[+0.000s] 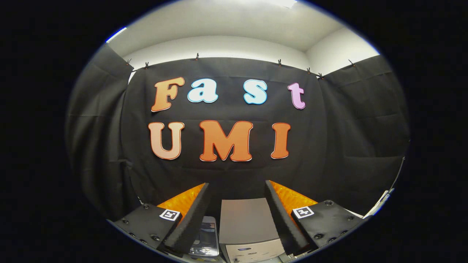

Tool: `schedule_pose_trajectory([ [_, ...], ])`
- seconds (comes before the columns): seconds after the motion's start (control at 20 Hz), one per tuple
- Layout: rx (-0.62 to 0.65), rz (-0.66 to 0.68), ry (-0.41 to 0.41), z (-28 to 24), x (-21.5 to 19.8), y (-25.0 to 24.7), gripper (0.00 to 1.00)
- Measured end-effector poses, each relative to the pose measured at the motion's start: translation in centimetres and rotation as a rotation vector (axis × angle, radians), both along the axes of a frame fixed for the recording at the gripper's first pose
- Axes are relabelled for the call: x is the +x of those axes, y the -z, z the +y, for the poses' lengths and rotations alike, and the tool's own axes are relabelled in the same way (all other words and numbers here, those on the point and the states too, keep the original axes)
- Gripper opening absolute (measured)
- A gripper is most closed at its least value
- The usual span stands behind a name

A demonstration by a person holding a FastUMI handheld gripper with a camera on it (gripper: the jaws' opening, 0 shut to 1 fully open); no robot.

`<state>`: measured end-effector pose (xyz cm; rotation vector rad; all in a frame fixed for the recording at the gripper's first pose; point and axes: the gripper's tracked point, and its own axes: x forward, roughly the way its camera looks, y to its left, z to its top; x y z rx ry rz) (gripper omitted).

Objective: Put the clothes into the washing machine and then close the washing machine lid.

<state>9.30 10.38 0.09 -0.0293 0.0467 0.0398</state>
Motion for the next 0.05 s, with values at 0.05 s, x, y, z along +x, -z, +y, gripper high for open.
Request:
schedule_pose_trajectory([
  [0.05,-0.002,0.0,0.002,-0.03,0.01,-0.05,0.96],
])
